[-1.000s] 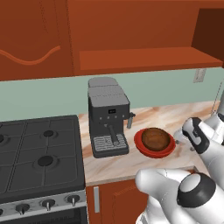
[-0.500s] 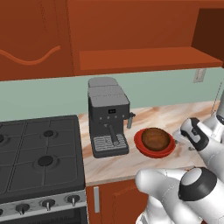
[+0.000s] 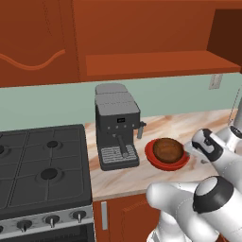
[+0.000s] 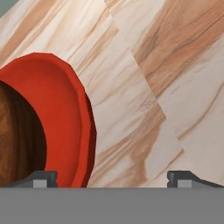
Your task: Pick up the bowls on the counter and stack them on top of one another in the open cabinet. Place the smaller bowl on top of the larger bowl.
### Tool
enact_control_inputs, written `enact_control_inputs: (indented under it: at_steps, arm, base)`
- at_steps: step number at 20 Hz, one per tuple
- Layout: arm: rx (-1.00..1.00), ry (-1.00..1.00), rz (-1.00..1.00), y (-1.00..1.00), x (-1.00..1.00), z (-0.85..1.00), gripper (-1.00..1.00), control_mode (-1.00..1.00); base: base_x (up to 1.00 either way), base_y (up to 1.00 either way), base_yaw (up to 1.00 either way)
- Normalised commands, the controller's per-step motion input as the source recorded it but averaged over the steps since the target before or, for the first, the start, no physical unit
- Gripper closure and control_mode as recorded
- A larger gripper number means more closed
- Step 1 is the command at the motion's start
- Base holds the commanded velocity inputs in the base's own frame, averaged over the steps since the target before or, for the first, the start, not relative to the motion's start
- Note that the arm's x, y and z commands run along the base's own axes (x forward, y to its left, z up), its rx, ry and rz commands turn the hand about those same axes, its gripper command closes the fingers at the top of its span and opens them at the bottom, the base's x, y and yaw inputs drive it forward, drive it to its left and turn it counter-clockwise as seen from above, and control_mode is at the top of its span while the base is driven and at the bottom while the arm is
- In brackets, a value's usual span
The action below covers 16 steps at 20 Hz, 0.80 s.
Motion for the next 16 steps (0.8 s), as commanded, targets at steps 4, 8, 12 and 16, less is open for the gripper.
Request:
enact_control_inputs:
  at_steps: [4, 8, 12, 16]
  arm:
    - [0.0, 0.0, 0.0, 0.06, 0.08, -0.09, -1.0, -1.0]
    - [0.0, -0.02, 0.0, 0.01, 0.07, -0.14, -1.0, -1.0]
    - [0.0, -0.03, 0.0, 0.0, 0.08, -0.16, -1.0, -1.0]
    - [0.0, -0.02, 0.0, 0.0, 0.08, -0.14, -1.0, -1.0]
  base:
    - [0.0, 0.0, 0.0]
    - [0.0, 0.0, 0.0]
    - [0.0, 0.0, 0.0]
    - [0.0, 0.0, 0.0]
